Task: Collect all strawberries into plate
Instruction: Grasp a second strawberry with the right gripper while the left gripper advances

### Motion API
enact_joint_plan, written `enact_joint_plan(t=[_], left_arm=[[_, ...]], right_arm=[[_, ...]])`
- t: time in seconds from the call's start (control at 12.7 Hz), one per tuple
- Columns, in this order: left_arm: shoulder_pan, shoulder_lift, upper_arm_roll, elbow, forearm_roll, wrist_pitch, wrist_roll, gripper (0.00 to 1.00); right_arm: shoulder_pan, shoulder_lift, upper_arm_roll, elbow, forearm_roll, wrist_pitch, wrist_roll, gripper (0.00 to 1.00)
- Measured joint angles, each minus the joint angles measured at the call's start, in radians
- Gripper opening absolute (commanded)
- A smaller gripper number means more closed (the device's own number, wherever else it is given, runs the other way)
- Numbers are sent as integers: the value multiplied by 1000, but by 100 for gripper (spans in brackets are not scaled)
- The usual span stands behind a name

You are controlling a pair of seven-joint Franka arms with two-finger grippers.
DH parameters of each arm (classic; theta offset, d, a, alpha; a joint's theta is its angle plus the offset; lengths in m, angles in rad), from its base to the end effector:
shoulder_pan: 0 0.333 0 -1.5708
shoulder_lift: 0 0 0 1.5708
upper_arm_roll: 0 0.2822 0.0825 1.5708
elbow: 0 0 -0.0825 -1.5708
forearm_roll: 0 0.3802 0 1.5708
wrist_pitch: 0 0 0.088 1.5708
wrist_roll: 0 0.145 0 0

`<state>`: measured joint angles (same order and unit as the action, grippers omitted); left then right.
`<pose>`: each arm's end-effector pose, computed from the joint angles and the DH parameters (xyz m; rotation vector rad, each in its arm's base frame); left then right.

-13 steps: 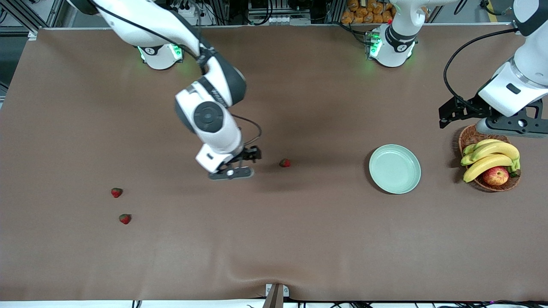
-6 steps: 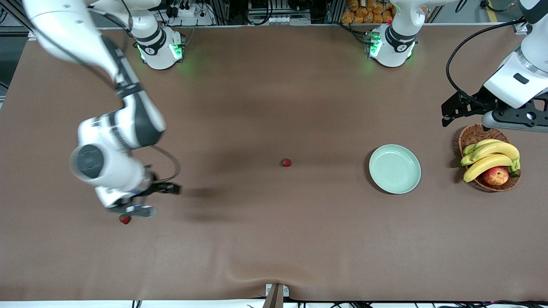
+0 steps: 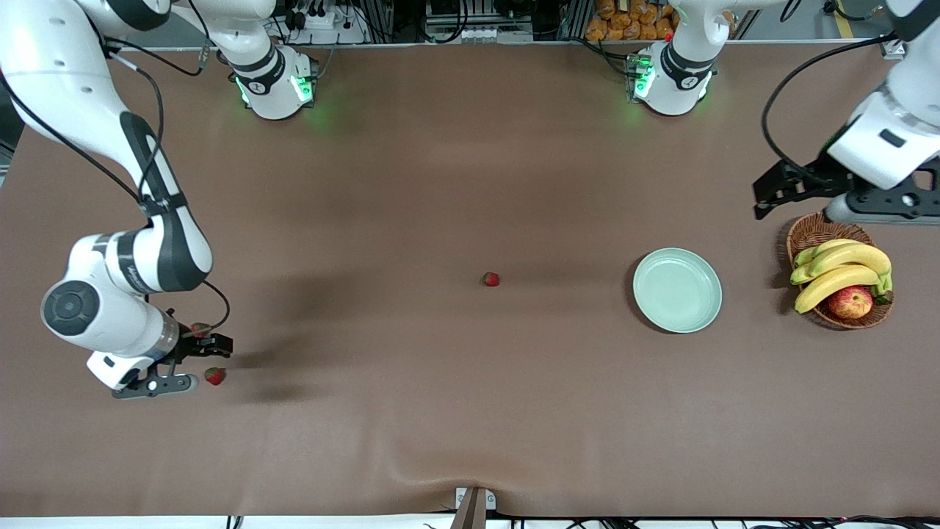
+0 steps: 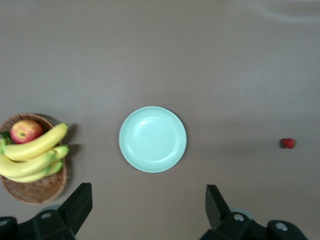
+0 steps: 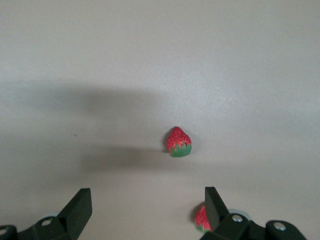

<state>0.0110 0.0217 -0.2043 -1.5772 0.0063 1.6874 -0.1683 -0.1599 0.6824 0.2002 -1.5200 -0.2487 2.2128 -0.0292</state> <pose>0.5611 -0.1080 0.5487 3.1242 -0.0394 0.1373 0.6895 -0.0022 0.2054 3.0546 0.2613 0.0430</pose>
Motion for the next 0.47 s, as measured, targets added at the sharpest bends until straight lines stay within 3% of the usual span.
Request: enact_joint_plan(t=[0.47], left_arm=[[-128, 86, -24, -3, 0, 81, -267, 100]], right_arm=[[-17, 123, -53, 23, -36, 140, -40, 100]])
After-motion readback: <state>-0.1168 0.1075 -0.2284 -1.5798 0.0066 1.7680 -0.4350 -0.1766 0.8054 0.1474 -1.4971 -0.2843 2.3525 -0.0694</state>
